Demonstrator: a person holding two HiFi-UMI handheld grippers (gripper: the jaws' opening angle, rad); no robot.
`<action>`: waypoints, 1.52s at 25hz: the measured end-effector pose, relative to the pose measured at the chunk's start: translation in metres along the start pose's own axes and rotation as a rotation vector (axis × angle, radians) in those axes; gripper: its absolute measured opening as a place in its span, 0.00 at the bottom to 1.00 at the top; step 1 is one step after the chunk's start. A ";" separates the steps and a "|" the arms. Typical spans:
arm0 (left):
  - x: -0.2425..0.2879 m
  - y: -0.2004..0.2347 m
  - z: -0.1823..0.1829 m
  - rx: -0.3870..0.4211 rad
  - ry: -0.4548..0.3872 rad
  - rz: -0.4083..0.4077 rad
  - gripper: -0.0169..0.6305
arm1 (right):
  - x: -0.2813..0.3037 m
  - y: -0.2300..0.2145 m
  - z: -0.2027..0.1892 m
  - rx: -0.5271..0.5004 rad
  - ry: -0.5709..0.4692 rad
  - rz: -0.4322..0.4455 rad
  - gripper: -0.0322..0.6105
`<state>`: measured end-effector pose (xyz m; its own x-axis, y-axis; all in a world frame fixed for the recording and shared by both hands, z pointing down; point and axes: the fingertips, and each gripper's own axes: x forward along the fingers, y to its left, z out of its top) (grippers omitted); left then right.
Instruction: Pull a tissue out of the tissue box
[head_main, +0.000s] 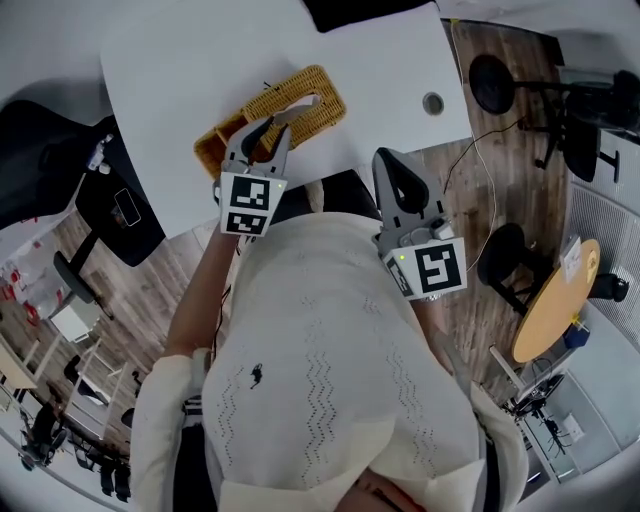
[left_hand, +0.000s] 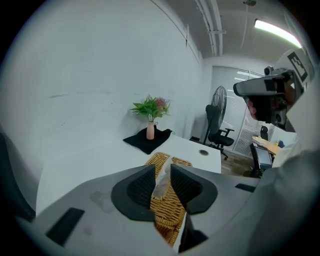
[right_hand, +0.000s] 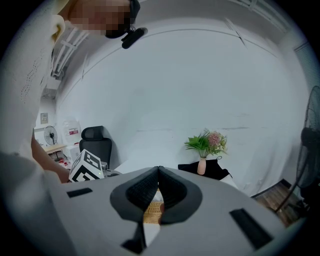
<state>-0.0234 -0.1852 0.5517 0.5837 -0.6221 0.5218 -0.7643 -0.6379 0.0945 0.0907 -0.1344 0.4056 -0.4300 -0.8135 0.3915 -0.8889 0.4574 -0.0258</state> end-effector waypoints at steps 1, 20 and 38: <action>0.003 0.001 -0.002 0.003 0.017 -0.001 0.17 | 0.001 -0.002 0.000 -0.001 0.003 -0.003 0.05; 0.048 0.005 -0.029 0.050 0.168 -0.026 0.17 | 0.020 -0.022 -0.006 0.021 0.050 0.014 0.05; 0.058 0.003 -0.037 0.059 0.208 -0.008 0.05 | 0.019 -0.031 -0.012 0.030 0.059 0.038 0.05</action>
<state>-0.0020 -0.2066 0.6136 0.5159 -0.5136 0.6856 -0.7387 -0.6720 0.0524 0.1118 -0.1601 0.4248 -0.4544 -0.7729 0.4429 -0.8768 0.4758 -0.0692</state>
